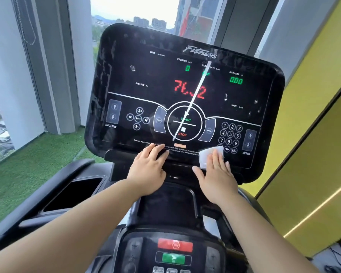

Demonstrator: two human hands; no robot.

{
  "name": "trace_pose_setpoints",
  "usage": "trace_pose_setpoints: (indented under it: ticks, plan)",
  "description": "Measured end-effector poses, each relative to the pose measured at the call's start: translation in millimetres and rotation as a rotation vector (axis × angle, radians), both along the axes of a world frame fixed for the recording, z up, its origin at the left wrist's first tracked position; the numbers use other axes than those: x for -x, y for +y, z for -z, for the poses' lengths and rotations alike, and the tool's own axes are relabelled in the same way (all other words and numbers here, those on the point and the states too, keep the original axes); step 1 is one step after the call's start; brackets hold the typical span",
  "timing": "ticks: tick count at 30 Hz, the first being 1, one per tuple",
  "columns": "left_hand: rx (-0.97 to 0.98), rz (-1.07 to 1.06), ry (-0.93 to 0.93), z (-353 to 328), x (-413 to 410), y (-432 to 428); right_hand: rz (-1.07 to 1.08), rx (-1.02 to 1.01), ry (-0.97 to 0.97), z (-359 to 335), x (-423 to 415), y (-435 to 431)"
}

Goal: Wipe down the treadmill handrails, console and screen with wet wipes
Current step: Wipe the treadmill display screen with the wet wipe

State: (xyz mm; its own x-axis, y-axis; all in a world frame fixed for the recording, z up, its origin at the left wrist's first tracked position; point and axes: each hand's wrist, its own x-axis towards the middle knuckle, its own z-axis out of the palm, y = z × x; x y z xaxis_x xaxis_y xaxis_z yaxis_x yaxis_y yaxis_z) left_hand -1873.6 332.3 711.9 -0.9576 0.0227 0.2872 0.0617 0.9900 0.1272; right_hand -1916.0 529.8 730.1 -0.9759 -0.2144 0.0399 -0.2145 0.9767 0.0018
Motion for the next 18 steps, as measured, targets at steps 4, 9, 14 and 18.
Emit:
trace_pose_setpoints:
  ticks: [4, 9, 14, 18]
  plan:
    - [-0.012, 0.011, -0.023, 1.8, 0.8, -1.2, -0.077, 0.084, -0.037, -3.3, -1.7, -33.1]
    - [-0.033, 0.018, -0.046, 0.2, 3.0, -3.5, -0.172, 0.065, -0.004, 0.8, 0.0, -35.5]
    - [-0.012, 0.002, -0.037, 1.1, 1.9, -2.2, 0.052, 0.038, -0.004, -6.1, 7.0, 14.1]
    - [-0.038, 0.0, 0.009, 1.3, 2.3, 2.1, 0.085, 0.089, -0.033, -6.9, 5.5, -3.2]
